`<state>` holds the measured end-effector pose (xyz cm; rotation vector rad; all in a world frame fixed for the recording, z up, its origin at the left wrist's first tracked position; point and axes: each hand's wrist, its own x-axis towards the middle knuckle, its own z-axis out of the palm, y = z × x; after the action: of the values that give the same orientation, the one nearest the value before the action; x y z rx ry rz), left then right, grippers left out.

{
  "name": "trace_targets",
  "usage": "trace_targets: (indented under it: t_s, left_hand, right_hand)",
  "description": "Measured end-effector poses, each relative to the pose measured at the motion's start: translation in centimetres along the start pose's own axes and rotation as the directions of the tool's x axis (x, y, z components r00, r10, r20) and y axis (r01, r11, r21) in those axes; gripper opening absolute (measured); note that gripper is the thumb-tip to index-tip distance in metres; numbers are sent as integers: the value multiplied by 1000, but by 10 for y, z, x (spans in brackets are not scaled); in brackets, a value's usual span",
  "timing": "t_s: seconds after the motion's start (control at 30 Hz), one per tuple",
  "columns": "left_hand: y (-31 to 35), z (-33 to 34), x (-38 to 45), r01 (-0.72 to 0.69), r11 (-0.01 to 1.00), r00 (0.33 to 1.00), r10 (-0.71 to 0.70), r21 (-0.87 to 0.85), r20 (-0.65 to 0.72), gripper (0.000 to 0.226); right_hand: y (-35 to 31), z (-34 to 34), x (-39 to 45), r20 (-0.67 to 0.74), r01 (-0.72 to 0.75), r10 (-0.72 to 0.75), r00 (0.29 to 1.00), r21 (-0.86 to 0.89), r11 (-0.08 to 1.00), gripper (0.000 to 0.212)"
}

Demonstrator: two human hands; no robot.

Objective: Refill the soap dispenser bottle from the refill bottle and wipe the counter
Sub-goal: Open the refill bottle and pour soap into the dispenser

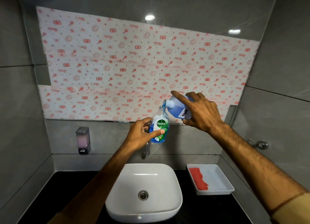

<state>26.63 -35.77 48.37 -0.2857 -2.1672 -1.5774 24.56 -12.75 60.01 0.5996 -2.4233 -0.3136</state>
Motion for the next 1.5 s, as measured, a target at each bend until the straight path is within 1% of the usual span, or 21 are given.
trace_targets:
  t_s: [0.17,0.37,0.67,1.1,1.5]
  left_hand:
    - [1,0,1,-10,1000,1000,10,3,-5,56]
    - [-1,0,1,-20,1000,1000,20,10,-2,56]
    - [0,-1,0,-15,1000,1000,15,21,0,53]
    - [2,-2,-1,-15,1000,1000,15,-2,-10,57]
    - [5,-4,-1,-29,999,1000,29,27,-4,52]
  right_hand:
    - [1,3,3,-14,-8,8,1000,-18,1000,117]
    - [3,7,4,-27,-11,10,1000,-30,999,121]
    - [2,5,2,-27,-3,3,1000,-25,1000,117]
    - [1,-2,0,-30,10,-11,999,-31,999,115]
    - [4,-3,-2,-52,7,-9,999,-39,999,118]
